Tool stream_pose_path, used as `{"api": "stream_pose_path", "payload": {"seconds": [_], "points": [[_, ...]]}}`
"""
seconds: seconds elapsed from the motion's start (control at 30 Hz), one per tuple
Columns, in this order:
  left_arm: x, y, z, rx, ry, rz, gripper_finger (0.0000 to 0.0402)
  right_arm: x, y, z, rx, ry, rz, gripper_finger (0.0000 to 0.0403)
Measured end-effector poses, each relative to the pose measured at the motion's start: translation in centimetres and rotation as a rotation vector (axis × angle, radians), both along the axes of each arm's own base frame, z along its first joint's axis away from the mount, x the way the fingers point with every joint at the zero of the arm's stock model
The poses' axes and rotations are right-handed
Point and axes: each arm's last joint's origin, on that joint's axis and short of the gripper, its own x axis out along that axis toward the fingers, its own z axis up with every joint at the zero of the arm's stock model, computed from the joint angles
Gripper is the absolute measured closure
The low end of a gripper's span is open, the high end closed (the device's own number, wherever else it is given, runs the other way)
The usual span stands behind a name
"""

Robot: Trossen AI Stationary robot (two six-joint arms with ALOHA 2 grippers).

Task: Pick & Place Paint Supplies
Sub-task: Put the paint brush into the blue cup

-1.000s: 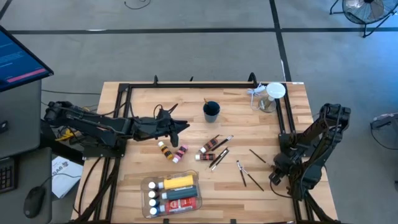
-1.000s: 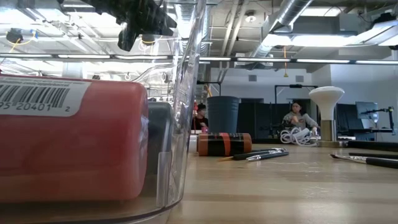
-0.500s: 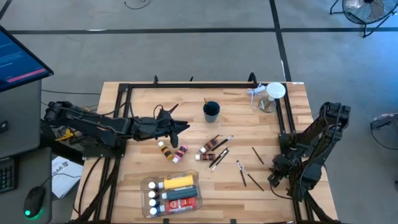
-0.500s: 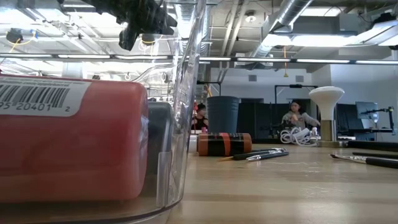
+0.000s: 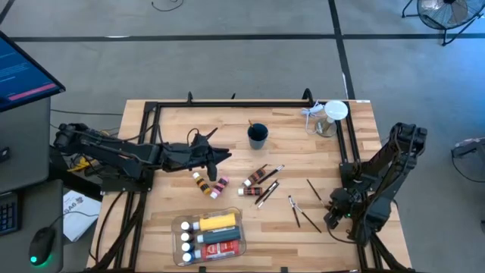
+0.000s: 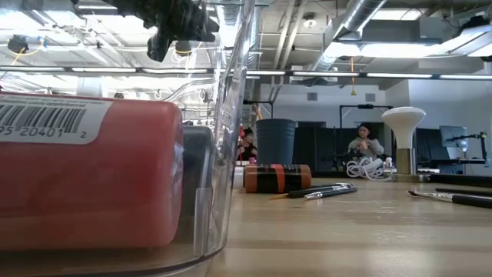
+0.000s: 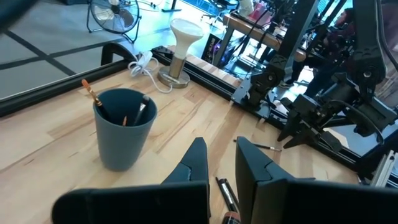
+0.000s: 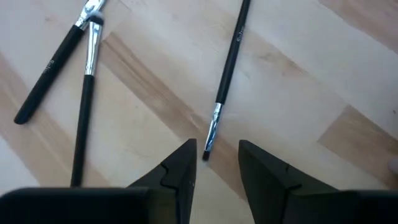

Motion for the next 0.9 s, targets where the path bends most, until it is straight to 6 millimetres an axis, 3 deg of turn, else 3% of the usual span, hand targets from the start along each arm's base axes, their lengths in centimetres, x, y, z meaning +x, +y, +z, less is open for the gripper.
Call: {"api": "stream_pose_path", "payload": {"seconds": [0.37, 0.9], "points": [[0.01, -0.03, 0.0, -0.003, 0.0, -0.009, 0.0402, 0.37, 0.64, -0.81, 0.094, -0.031, 0.012, 0.029], [0.03, -0.1, -0.01, -0.01, 0.001, -0.034, 0.0402, 0.22, 0.12, -0.94, 0.05, -0.006, 0.017, 0.029]]}}
